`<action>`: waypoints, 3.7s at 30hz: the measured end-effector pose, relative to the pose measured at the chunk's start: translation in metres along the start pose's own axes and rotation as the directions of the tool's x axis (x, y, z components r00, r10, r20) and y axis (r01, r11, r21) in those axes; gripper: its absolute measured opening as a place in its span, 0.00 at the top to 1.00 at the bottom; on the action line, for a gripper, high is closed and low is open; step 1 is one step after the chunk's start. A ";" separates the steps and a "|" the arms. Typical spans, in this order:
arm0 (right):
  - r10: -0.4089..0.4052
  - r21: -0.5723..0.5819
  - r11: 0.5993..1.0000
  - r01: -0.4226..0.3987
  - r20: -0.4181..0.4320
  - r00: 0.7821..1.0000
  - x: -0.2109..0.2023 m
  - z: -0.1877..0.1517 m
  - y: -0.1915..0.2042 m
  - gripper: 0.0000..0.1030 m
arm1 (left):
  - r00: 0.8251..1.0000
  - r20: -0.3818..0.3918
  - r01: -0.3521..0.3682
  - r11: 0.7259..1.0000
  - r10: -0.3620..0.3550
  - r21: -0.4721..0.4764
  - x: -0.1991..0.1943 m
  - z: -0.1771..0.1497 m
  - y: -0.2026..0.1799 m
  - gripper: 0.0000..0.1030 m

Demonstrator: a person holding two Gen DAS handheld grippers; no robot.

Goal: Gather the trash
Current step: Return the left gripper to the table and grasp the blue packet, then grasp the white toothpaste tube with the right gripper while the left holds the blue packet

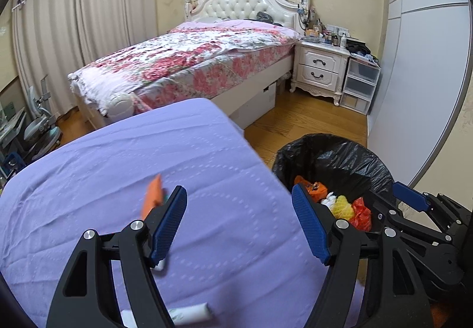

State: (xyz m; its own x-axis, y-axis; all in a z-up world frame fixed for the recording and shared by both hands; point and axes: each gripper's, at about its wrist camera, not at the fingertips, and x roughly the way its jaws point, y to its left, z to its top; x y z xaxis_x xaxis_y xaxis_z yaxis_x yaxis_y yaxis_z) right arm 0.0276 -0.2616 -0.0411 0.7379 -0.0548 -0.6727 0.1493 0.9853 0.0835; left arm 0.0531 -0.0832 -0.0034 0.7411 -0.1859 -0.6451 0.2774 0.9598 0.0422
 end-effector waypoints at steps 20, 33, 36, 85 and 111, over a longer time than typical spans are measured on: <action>0.129 -0.169 0.976 -0.136 -0.052 0.990 -0.050 -0.065 0.079 0.52 | 0.988 -0.049 -0.151 0.981 0.146 -0.118 -0.064 -0.081 0.081 0.31; 0.149 -0.212 0.964 -0.162 -0.074 0.986 -0.053 -0.077 0.100 0.52 | 0.983 -0.109 -0.163 0.975 0.148 -0.148 -0.071 -0.117 0.104 0.31; 0.150 -0.212 0.963 -0.164 -0.081 0.985 -0.051 -0.079 0.102 0.52 | 0.984 -0.120 -0.148 0.981 0.133 -0.127 -0.069 -0.119 0.100 0.31; 0.202 -0.284 0.929 -0.236 -0.144 0.969 -0.011 -0.049 0.159 0.52 | 0.968 -0.199 -0.207 0.932 0.151 -0.299 -0.062 -0.129 0.164 0.76; 0.257 -0.364 0.873 -0.323 -0.220 0.941 -0.024 -0.073 0.209 0.52 | 0.970 -0.190 -0.212 0.917 0.154 -0.338 -0.067 -0.135 0.183 0.76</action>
State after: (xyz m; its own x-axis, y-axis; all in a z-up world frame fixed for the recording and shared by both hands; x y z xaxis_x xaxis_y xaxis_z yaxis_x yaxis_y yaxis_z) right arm -0.0072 -0.0426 -0.0616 0.5879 0.2369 -0.7735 -0.3478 0.9373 0.0227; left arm -0.0277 0.1334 -0.0553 0.6454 0.0072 -0.7638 -0.1090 0.9906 -0.0827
